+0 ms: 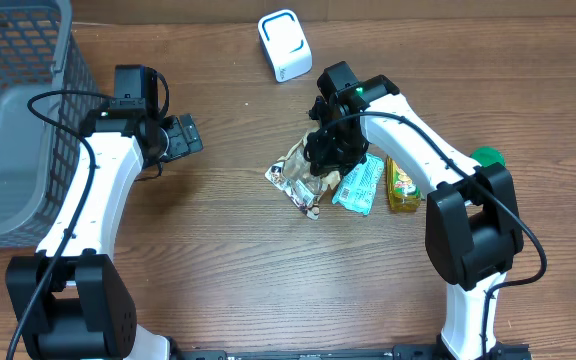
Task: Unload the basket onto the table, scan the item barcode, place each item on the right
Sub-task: 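Carry the bag down and set it on the table centre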
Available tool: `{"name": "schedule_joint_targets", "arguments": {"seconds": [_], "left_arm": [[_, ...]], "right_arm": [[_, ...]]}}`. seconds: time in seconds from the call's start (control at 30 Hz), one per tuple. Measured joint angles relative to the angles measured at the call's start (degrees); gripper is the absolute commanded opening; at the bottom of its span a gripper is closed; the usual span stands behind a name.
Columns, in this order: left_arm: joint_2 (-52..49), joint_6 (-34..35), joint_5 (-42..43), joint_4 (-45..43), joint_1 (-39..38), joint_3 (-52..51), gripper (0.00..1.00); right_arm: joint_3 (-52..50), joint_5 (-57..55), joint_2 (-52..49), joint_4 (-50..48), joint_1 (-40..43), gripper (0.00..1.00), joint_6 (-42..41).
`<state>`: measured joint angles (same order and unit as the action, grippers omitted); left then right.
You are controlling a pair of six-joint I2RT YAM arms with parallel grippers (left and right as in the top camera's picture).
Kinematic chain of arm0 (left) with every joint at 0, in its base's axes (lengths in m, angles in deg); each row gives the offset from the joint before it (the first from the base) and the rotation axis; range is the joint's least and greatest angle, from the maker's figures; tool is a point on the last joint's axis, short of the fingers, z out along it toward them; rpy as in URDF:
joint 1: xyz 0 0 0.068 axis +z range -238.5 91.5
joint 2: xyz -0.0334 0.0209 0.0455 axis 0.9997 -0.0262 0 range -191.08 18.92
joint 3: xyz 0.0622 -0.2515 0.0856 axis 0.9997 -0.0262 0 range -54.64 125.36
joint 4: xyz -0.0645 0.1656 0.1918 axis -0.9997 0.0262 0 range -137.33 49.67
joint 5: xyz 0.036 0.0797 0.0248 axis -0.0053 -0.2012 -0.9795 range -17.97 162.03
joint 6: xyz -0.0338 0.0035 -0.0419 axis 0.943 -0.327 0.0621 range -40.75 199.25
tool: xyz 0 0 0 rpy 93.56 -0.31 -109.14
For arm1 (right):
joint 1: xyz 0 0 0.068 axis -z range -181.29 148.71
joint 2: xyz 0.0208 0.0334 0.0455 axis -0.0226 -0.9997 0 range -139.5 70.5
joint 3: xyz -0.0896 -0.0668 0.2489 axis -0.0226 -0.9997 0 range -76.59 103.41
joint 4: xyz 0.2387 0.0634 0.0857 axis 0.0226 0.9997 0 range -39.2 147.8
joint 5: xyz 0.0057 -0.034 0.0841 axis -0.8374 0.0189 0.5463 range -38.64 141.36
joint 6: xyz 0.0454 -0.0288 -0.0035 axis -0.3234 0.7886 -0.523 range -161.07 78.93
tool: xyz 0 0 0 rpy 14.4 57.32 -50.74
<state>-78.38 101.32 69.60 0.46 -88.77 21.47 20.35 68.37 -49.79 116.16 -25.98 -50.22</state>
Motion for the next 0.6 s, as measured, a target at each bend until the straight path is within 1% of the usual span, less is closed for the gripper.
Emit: {"name": "schedule_joint_targets", "arguments": {"seconds": [0.03,0.07,0.1,0.13,0.17,0.2,0.23,0.3,0.47,0.6], "left_arm": [[0.0,0.02,0.0,0.0,0.0,0.0,0.99],[0.0,0.02,0.0,0.0,0.0,0.0,0.99],[0.0,0.02,0.0,0.0,0.0,0.0,1.0],[0.0,0.02,0.0,0.02,0.0,0.0,1.0],[0.0,0.0,0.0,0.02,0.0,0.0,1.0],[0.0,0.0,0.0,0.0,0.0,0.0,0.99],[0.0,0.02,0.0,0.0,0.0,0.0,1.0],[0.0,0.02,0.0,0.0,0.0,0.0,0.99],[0.0,0.0,0.0,0.0,0.0,0.0,1.0],[0.0,0.0,0.0,0.0,0.0,0.0,1.0]], "right_arm": [[0.0,-0.11,0.0,0.0,0.02,0.2,-0.02],[0.0,-0.2,0.0,0.0,0.0,0.32,-0.07],[0.0,-0.52,0.0,0.0,0.0,0.47,-0.39],[0.0,-1.01,0.0,-0.04,0.0,0.65,-0.33],[0.0,-1.36,0.0,0.02,0.02,0.8,-0.11],[0.0,-2.14,0.0,0.0,0.02,0.88,-0.02],[0.0,-3.02,0.0,0.0,0.0,0.93,-0.09],[0.0,-4.92,0.0,-0.09,0.02,1.0,-0.37],[0.0,-11.76,0.0,-0.33,0.0,1.0,-2.78],[-0.04,-18.53,0.0,-2.78,0.02,1.0,-5.95]]}}
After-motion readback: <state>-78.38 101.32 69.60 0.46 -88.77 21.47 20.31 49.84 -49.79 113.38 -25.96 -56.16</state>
